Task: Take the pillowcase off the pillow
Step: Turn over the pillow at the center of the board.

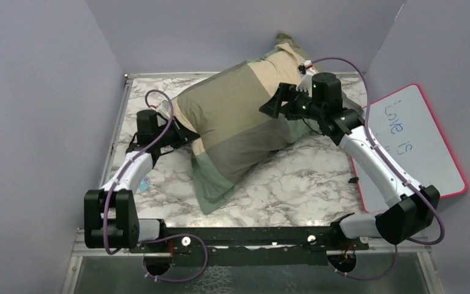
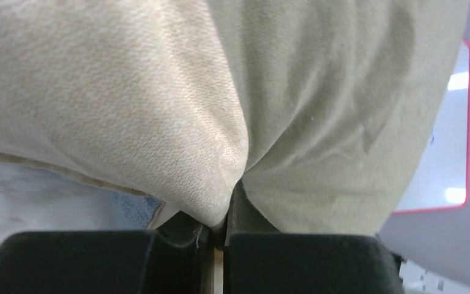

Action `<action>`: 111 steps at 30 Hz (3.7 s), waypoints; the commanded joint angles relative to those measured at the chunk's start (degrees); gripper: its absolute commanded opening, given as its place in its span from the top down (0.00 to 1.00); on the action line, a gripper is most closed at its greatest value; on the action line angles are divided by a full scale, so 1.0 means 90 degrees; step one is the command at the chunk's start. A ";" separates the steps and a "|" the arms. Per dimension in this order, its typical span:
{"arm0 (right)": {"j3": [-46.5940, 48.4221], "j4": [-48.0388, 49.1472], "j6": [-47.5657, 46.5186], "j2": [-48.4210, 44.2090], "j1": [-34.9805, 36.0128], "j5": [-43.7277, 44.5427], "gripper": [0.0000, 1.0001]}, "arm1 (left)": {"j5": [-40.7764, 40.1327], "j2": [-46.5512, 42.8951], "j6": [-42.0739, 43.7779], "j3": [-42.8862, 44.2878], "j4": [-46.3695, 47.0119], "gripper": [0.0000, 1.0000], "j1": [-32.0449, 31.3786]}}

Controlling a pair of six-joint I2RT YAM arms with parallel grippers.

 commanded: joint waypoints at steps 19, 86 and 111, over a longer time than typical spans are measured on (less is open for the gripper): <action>-0.1388 -0.0962 0.0181 0.1829 0.2167 0.2114 0.43 | -0.4106 -0.4365 0.0849 0.1242 -0.4430 0.01 -0.1495; -0.2920 0.1365 0.2107 -0.0328 0.1708 0.0841 0.16 | 0.0494 0.1386 0.2672 0.7186 -0.3454 1.00 -0.2157; -0.3423 0.0989 0.2419 0.0113 0.1532 0.1050 0.08 | -0.6760 -0.0846 0.2386 0.1687 -0.1358 1.00 -0.8696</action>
